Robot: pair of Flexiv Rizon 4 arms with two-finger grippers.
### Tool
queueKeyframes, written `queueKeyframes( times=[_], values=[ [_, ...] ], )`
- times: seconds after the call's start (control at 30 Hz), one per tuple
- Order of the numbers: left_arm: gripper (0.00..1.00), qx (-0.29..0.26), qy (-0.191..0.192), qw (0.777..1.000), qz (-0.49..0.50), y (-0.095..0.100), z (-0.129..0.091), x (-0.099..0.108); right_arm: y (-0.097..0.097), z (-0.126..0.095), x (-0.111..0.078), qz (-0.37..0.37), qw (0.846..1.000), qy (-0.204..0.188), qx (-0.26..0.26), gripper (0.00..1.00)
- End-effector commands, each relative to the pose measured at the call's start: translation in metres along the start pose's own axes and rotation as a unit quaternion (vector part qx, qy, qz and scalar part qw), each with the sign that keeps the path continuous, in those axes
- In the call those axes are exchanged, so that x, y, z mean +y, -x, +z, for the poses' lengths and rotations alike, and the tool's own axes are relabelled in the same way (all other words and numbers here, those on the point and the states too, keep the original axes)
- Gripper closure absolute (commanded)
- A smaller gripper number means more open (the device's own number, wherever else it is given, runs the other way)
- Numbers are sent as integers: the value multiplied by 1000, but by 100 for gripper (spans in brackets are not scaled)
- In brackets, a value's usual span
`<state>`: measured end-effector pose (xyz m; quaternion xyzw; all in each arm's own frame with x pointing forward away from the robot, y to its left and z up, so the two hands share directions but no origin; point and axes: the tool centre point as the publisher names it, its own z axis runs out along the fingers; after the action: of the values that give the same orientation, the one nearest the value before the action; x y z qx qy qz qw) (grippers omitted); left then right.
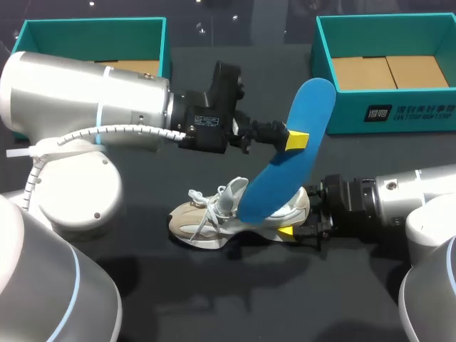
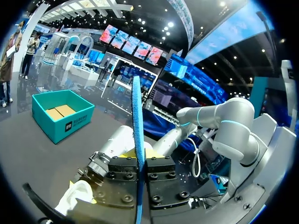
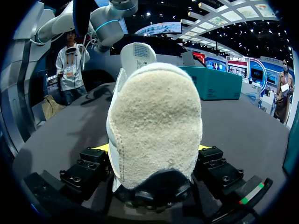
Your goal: Take the shoe out of the shoebox, open the shoe tongue, remove and reinsert the insole, then place the shoe into the shoebox
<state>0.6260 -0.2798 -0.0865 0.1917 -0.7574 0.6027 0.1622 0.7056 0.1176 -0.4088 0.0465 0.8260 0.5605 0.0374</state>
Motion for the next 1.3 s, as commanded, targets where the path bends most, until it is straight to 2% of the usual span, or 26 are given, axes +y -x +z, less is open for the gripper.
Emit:
queueKeyframes(
  times=[0.03,0.33,0.53,0.77,1.3],
  values=[
    [100,25,-37,999,0,0,-27,7,0,0,-1,0,1000,-1,-1,100],
    [100,57,-49,997,-6,-14,-55,-6,0,0,-1,0,1000,-1,-1,100],
    [100,50,-68,996,-3,-17,-69,-7,0,0,-1,0,1000,-1,-1,100],
    [100,42,-80,996,-29,-18,-83,1,0,0,-1,0,1000,-1,-1,100],
    [100,27,-83,995,-55,-23,-92,18,0,0,-1,0,1000,-1,-1,100]
  ],
)
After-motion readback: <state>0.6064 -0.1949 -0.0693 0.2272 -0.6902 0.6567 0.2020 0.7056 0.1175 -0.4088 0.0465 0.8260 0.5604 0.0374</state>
